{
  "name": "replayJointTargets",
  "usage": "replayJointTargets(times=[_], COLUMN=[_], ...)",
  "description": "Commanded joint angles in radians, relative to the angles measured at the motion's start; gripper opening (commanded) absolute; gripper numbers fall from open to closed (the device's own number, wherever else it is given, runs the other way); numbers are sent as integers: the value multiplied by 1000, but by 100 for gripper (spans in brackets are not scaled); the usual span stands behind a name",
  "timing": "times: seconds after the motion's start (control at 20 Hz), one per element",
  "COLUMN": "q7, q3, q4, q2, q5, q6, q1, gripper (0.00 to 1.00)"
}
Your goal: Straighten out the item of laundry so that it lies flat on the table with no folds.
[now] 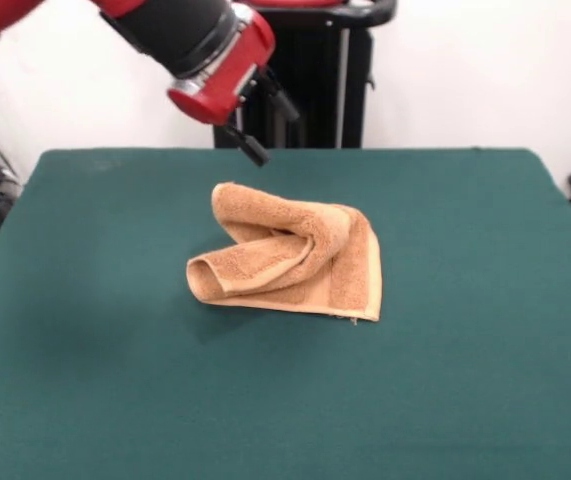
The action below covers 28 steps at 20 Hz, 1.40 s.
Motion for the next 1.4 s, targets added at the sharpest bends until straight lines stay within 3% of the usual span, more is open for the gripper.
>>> replayJointTargets(times=[0.05, 0.3, 0.7, 1.4], q7=[-242, -280, -330, -380], q3=[46, 17, -11, 18], q4=[-58, -124, -196, -235], q2=[-35, -23, 57, 86], q5=[-79, -107, -162, -176], q6=[16, 79, 43, 76], q1=[25, 23, 18, -14], gripper=[100, 100, 100, 100])
